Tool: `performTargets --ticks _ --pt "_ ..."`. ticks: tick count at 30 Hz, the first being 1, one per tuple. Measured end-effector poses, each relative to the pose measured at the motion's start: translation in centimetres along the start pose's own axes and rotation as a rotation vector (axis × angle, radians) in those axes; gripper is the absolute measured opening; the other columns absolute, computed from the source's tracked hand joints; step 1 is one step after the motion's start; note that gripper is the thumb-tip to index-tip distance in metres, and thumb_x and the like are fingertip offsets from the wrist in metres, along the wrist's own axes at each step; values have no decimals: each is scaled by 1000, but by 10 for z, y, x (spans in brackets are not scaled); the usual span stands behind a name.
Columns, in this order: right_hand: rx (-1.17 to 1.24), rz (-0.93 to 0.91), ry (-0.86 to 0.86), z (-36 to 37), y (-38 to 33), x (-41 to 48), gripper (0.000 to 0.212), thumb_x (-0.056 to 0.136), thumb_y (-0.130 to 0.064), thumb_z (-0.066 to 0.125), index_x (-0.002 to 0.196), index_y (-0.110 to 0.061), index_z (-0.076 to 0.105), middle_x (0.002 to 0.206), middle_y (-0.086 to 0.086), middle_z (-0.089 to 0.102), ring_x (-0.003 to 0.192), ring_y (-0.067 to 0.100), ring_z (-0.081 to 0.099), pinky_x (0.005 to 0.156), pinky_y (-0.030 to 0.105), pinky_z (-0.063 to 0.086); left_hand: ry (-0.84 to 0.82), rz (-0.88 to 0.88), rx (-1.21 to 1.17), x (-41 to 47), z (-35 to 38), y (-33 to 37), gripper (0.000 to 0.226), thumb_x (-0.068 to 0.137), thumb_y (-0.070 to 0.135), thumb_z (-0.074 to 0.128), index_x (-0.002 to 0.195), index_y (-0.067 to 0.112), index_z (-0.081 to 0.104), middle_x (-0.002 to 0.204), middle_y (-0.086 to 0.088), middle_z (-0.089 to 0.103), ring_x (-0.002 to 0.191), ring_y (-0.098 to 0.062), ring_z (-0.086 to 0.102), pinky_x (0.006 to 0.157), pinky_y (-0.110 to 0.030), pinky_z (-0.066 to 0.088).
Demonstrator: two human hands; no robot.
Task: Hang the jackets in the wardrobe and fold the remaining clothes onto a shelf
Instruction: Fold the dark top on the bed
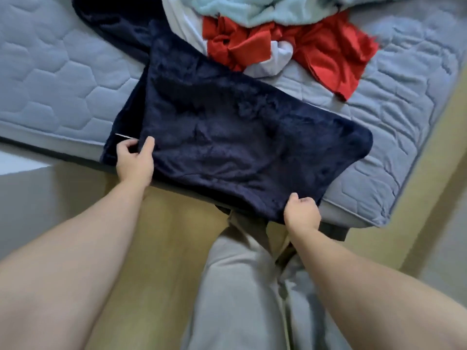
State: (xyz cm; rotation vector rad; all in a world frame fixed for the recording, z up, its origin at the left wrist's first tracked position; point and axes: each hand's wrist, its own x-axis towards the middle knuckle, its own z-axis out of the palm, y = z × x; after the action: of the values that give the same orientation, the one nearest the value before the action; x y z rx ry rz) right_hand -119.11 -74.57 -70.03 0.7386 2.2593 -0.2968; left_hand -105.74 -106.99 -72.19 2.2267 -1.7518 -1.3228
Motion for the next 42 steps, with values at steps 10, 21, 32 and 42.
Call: performTargets --ticks 10,21,32,42 --pt "559 128 -55 8 32 11 50 81 -50 76 113 -28 45 113 4 58 96 27 55 84 35 44 -229 -67 -32 14 7 8 42 77 43 80 112 24 69 115 5 72 105 -23 69 98 -47 54" --pt "762 62 -6 30 51 -4 44 76 -49 76 108 -31 51 123 0 57 97 19 58 84 33 49 -402 -99 -5 5 -24 3 18 96 31 67 114 29 64 114 6 70 103 -18 64 79 -44 54" --pt "1131 172 -324 33 33 -17 17 91 -29 74 103 -29 62 105 -7 71 90 14 69 65 31 56 -451 -173 -126 15 -28 7 20 103 25 56 122 27 60 123 2 69 106 -24 68 85 -46 57" --pt "842 250 -226 66 42 -29 29 97 -39 62 118 -20 58 122 3 65 103 27 64 80 41 56 -228 -105 103 21 -26 -4 5 95 16 57 93 20 59 116 -14 62 109 -40 62 92 -55 56"
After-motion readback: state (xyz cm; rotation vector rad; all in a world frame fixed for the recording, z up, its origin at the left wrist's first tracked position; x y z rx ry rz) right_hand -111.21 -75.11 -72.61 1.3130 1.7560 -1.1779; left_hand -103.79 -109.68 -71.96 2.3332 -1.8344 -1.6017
